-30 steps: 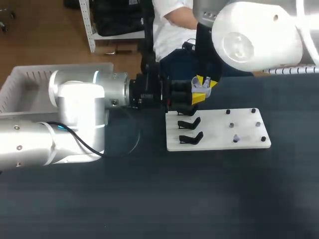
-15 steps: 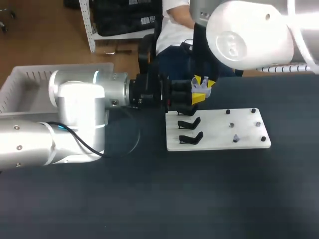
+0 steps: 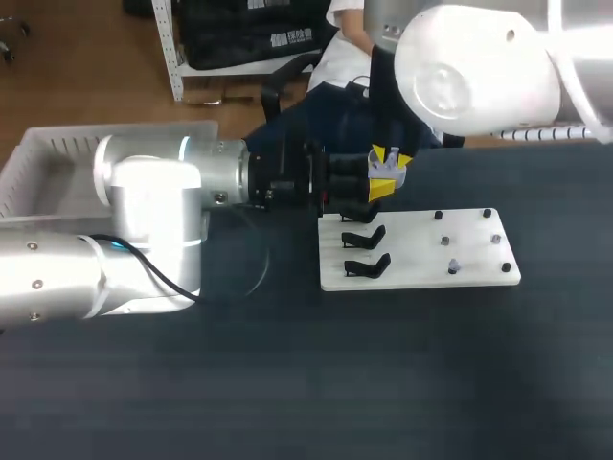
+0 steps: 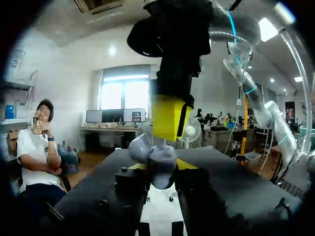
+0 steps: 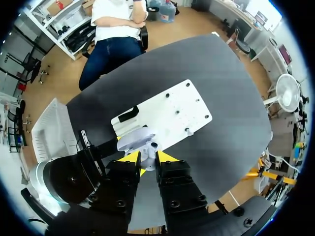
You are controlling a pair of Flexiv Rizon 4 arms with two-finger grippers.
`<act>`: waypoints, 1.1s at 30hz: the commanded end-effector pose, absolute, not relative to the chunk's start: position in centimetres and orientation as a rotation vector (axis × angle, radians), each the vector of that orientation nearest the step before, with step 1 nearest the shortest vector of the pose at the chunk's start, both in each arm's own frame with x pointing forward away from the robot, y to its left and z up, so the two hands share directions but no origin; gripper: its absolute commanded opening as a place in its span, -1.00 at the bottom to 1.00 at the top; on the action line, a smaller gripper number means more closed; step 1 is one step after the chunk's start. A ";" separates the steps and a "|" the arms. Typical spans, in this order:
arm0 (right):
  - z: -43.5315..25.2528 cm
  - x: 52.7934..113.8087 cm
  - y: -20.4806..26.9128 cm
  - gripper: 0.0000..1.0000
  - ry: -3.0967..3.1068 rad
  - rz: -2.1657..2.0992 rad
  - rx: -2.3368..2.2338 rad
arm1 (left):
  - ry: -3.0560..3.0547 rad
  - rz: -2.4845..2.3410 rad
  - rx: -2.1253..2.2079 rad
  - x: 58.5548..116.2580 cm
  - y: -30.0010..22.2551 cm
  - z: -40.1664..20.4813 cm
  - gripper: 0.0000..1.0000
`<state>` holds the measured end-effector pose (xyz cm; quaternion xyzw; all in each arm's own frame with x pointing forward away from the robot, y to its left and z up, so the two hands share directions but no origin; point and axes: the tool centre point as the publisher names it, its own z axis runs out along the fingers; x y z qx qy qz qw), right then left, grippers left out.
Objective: Pick up each earbud case from the left stands, insert the matching earbuds, close the lid, and place the case in the box.
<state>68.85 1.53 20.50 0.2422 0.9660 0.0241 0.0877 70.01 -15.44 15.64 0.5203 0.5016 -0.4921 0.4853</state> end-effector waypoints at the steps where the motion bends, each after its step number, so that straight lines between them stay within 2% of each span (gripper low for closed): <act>1: 20.4 68.9 1.6 -1.00 2.874 0.069 0.726 | 1.218 -1.192 1.260 69.8 -15.4 15.6 -1.00; 33: 19.9 69.0 1.0 -1.00 2.866 0.061 0.746 | 1.218 -1.192 1.260 69.8 -15.4 15.6 -1.00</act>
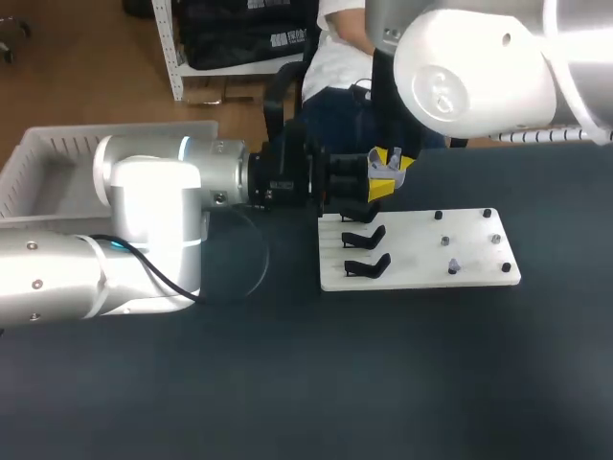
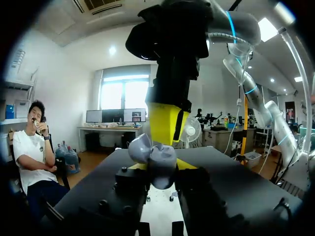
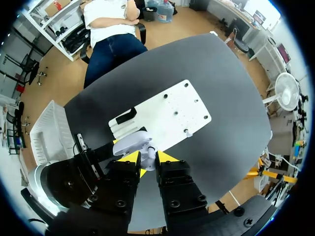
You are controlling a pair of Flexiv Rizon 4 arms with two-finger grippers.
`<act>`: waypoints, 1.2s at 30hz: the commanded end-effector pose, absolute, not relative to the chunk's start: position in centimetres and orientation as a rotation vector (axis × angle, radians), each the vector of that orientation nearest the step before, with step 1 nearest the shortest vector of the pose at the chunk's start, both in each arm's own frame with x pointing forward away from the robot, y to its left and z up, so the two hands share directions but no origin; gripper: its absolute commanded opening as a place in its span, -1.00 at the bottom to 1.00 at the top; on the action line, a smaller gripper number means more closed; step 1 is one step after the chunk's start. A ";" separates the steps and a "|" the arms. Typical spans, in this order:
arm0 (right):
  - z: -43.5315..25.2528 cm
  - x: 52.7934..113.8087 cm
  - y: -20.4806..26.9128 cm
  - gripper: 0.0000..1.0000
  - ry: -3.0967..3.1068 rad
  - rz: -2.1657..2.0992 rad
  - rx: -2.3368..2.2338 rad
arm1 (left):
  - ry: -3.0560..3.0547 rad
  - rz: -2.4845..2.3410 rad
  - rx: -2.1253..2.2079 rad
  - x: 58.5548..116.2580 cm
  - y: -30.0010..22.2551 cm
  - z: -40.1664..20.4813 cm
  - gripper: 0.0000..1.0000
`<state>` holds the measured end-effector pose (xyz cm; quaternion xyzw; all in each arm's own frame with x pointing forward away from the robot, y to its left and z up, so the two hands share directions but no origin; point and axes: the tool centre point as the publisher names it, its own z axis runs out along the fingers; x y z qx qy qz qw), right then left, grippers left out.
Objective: Pick up each earbud case from the left stands, insert the matching earbuds, close the lid, and place the case in the box.
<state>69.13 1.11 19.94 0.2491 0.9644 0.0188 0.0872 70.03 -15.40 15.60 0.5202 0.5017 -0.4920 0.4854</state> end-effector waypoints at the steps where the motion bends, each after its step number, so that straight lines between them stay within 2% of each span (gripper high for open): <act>1: 19.9 69.0 1.0 -1.00 2.866 0.061 0.746 | 1.218 -1.192 1.260 69.8 -15.4 15.6 -1.00; 25: 19.1 68.9 1.0 -1.00 2.882 0.072 0.734 | 1.218 -1.192 1.260 69.8 -15.4 15.6 -1.00; 29: 19.1 68.9 0.9 -0.63 2.882 0.080 0.729 | 1.218 -1.192 1.260 69.8 -15.4 15.6 -1.00; 36: 19.3 68.8 1.1 -0.40 2.884 0.093 0.716 | 1.218 -1.192 1.260 69.8 -15.4 15.6 -1.00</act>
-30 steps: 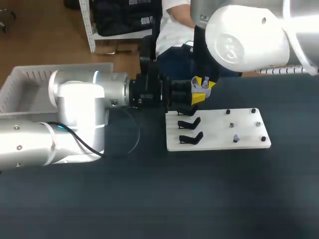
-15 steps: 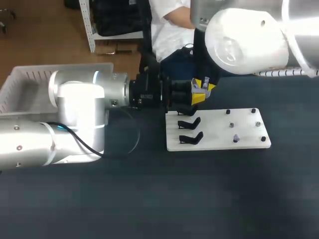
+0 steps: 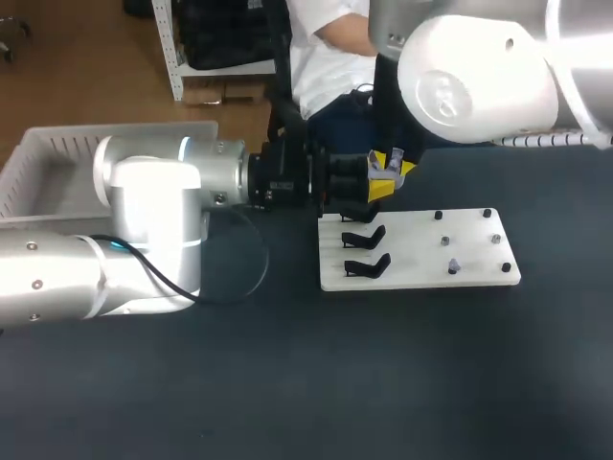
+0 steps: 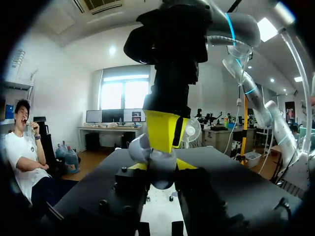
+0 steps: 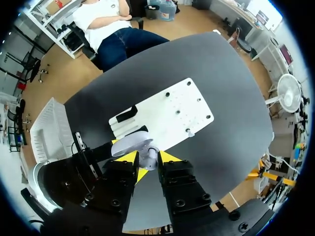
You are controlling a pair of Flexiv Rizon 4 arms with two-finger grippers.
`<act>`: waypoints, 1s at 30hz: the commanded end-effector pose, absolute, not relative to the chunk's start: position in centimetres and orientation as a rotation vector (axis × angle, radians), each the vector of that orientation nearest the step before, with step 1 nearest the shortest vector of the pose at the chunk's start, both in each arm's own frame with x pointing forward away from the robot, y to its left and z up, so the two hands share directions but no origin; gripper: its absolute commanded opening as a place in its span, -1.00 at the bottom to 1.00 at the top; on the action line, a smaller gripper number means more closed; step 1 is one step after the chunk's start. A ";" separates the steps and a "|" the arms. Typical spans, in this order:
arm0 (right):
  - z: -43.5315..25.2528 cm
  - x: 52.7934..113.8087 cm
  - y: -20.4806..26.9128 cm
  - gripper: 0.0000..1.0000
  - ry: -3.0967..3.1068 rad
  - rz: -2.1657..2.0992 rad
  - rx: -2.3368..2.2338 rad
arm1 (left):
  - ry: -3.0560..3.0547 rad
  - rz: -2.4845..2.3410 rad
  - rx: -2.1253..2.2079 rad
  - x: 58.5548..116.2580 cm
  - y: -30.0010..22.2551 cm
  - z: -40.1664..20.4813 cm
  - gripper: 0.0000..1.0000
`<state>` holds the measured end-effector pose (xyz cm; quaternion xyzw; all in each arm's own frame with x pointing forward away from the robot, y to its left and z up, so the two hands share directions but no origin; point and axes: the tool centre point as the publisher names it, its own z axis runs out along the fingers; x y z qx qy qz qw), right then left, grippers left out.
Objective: Pick up each earbud case from the left stands, insert the matching earbuds, close the lid, and place the case in the box.
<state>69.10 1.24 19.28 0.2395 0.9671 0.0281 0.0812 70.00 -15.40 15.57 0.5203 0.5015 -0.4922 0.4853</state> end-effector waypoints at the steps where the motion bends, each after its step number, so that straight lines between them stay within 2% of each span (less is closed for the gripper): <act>1: 19.3 68.8 1.1 -0.33 2.883 0.094 0.715 | 1.218 -1.192 1.260 69.8 -15.4 15.6 -1.00; 12: 20.6 67.5 0.5 -0.30 2.868 0.123 0.697 | 1.218 -1.192 1.260 69.8 -15.4 15.6 -1.00; 16: 21.2 66.0 -0.1 -0.14 2.846 0.177 0.678 | 1.218 -1.192 1.260 69.8 -15.4 15.6 -1.00; 23: 21.3 63.2 -1.7 0.00 2.796 0.189 0.588 | 1.218 -1.192 1.260 69.8 -15.4 15.6 -1.00; 25: 21.2 62.4 -2.4 0.28 2.778 0.196 0.563 | 1.218 -1.192 1.260 69.8 -15.4 15.6 -1.00; 30: 19.9 60.6 -4.0 0.52 2.745 0.184 0.501 | 1.218 -1.192 1.260 69.8 -15.4 15.6 -1.00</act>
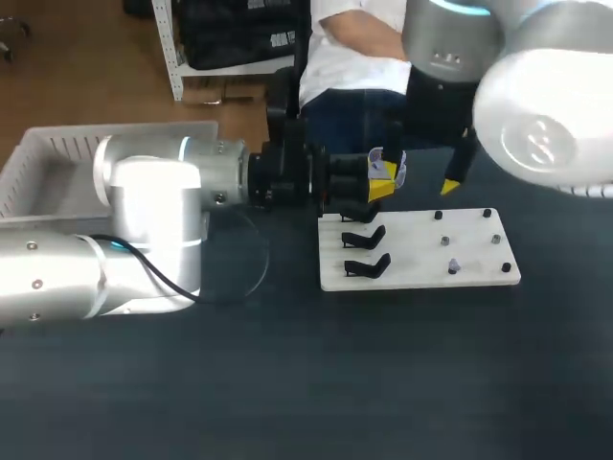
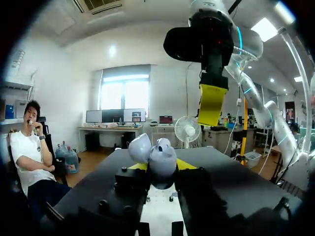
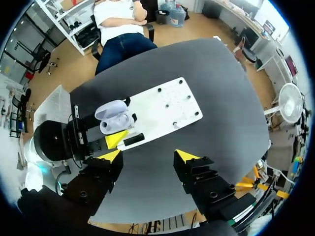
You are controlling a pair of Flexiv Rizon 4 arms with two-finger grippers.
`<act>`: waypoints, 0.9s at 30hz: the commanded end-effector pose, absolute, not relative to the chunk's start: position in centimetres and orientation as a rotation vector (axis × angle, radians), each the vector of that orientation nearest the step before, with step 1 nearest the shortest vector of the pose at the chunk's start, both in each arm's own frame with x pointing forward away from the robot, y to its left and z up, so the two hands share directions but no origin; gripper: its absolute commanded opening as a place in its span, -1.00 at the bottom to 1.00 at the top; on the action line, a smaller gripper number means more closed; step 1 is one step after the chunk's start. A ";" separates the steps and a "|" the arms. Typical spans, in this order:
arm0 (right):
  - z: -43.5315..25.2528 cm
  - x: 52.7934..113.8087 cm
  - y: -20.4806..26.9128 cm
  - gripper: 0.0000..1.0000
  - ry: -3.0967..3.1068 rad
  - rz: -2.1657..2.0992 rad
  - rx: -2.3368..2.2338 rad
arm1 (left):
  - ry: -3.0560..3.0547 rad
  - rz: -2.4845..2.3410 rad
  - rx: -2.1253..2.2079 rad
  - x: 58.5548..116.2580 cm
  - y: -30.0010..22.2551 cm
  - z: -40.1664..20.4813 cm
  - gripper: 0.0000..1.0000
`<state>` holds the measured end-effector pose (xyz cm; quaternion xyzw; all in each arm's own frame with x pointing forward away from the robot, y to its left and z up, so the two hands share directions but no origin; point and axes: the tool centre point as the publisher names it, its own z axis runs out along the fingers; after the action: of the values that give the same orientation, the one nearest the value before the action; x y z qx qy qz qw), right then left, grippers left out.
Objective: Pick up each earbud case from the left stands, insert the matching earbuds, close the lid, and place the case in the box.
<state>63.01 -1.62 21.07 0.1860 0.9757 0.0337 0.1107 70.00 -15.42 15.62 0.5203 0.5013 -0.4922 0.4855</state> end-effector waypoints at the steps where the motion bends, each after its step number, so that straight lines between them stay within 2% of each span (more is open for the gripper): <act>1: 19.5 60.5 -4.3 0.46 2.754 0.204 0.505 | 1.218 -1.192 1.260 69.8 -15.4 15.6 -1.00; 6: 17.2 59.8 -5.9 0.43 2.754 0.205 0.476 | 1.218 -1.192 1.260 69.8 -15.4 15.6 -1.00; 9: 15.8 59.6 -6.7 0.47 2.713 0.211 0.435 | 1.218 -1.192 1.260 69.8 -15.4 15.6 -1.00; 11: 14.8 59.6 -7.1 0.26 2.700 0.222 0.435 | 1.218 -1.192 1.260 69.8 -15.4 15.6 -1.00; 12: 14.3 59.6 -7.3 0.34 2.702 0.224 0.430 | 1.218 -1.192 1.260 69.8 -15.4 15.6 -1.00; 13: 13.7 59.7 -7.5 0.51 2.700 0.211 0.415 | 1.218 -1.192 1.260 69.8 -15.4 15.6 -1.00; 15: 12.9 59.8 -7.8 0.99 2.695 0.195 0.387 | 1.218 -1.192 1.260 69.8 -15.4 15.6 -1.00; 27: 9.0 60.7 -8.4 1.00 2.651 0.181 0.365 | 1.218 -1.192 1.260 69.8 -15.4 15.6 -1.00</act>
<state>60.71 -8.57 10.30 0.1297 0.9735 0.0647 0.1770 70.00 -15.42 15.62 0.5203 0.5014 -0.4922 0.4855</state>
